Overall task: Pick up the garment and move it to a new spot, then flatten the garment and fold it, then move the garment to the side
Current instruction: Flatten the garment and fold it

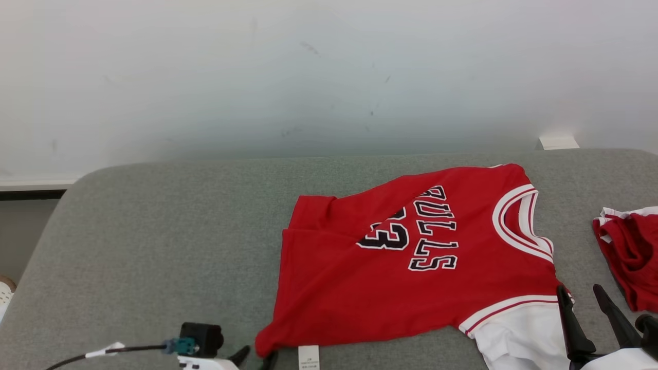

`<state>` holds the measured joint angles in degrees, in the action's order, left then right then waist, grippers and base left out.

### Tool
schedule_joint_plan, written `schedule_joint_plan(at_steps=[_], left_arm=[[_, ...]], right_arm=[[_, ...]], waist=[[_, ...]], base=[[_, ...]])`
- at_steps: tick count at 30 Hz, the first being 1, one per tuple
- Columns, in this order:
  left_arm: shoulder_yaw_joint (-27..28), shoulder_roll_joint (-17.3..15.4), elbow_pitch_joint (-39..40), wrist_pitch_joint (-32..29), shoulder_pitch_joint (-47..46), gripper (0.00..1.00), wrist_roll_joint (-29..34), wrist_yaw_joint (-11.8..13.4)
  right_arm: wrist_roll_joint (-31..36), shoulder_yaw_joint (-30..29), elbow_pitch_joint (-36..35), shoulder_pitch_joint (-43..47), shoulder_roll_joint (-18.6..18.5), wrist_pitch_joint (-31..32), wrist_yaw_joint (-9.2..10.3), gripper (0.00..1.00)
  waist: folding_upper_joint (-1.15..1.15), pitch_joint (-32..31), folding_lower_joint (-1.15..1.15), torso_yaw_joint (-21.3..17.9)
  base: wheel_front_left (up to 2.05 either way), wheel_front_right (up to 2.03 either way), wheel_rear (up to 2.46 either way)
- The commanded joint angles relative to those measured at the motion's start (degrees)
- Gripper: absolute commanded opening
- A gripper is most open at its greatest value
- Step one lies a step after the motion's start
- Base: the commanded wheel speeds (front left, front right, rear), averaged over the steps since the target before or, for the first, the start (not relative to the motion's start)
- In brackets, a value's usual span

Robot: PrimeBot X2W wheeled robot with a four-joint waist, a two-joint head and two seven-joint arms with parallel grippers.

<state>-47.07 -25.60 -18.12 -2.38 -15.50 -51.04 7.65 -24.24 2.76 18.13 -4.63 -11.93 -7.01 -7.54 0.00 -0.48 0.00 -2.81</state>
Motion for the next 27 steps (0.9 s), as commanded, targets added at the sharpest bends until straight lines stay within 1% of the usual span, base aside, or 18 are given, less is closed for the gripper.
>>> schedule_joint_plan(at_steps=[1, 5, 10, 17, 20, 23, 25, 27], left_arm=[[0.2, 0.2, 0.0, 0.4, 0.8, 1.00, -0.4, 0.3], [1.3, 0.9, 0.2, 2.9, 1.8, 1.00, -1.1, 0.8], [3.6, -0.7, 1.8, 7.3, 2.5, 1.00, 0.2, 2.7], [8.6, -3.3, 5.3, 15.8, 4.0, 1.00, 3.4, 7.3], [11.4, -2.6, 7.1, 17.2, 5.5, 1.00, 4.6, 8.5], [15.2, -1.7, 9.2, 17.5, 6.8, 1.00, 7.8, 9.1], [18.7, -0.5, 10.9, 17.5, 8.4, 1.00, 11.0, 8.9], [22.4, 1.4, 12.4, 17.5, 10.1, 1.00, 14.2, 8.1]], right_arm=[[0.3, -0.3, -0.4, 0.5, -0.4, 0.3, 0.12, 1.00], [0.5, -0.4, -0.9, 0.9, -0.6, 0.9, 0.12, 1.00], [0.7, -0.6, -2.0, 1.1, -0.8, 1.1, 0.12, 1.00], [0.7, -0.1, -4.1, 1.6, 0.3, -0.9, 0.12, 1.00], [0.4, 0.2, -4.6, 2.0, 0.7, -2.4, 0.12, 1.00], [0.6, 0.7, -5.4, 2.4, 1.4, -4.4, 0.12, 1.00], [0.8, 1.4, -6.2, 2.4, 2.0, -5.5, 0.12, 1.00], [0.8, 1.8, -6.8, 2.5, 2.4, -6.5, 0.12, 1.00]], waist=[[0.00, 0.0, 0.00, 0.0], [0.00, -0.2, 0.00, -0.1], [0.00, -0.7, 0.00, -0.2], [0.00, -1.7, 0.00, -0.5], [0.00, -2.0, 0.00, -0.7], [0.00, -2.1, 0.00, -0.8], [0.00, -2.2, 0.00, -0.9], [0.00, -2.2, 0.00, -0.9]], base=[[0.00, 0.00, 0.00], [0.00, 0.00, 0.00], [0.00, 0.00, 0.00], [0.00, 0.00, 0.00], [0.00, 0.00, 0.00], [0.00, 0.00, 0.00], [0.00, 0.00, 0.00], [0.00, 0.00, 0.00]])
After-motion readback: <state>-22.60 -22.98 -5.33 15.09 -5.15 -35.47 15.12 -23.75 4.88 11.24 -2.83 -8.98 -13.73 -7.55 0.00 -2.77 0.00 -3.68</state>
